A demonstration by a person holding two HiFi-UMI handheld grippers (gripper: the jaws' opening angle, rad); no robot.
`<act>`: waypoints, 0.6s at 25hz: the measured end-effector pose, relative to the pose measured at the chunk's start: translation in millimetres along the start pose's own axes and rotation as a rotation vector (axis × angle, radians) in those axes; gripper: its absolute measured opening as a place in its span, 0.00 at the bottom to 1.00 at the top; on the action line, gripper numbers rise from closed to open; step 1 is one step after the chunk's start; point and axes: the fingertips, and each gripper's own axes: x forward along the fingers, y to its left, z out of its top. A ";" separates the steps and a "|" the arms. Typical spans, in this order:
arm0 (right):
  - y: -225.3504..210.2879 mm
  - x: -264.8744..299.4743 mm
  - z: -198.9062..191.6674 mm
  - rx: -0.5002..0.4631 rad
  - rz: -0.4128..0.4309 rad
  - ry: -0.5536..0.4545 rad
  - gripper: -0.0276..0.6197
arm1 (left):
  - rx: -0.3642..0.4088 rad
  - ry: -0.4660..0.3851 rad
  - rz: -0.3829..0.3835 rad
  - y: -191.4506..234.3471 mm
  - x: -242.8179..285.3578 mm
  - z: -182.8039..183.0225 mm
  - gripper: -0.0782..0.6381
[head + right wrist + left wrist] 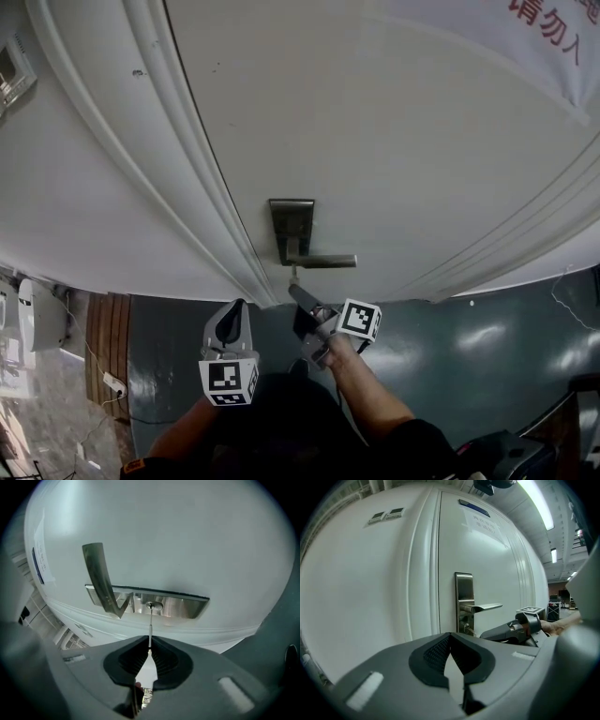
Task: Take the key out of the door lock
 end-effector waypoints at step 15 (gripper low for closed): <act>27.9 -100.6 -45.4 -0.423 -0.294 -0.190 0.06 | 0.004 0.012 -0.287 -57.3 -4.0 -3.4 0.13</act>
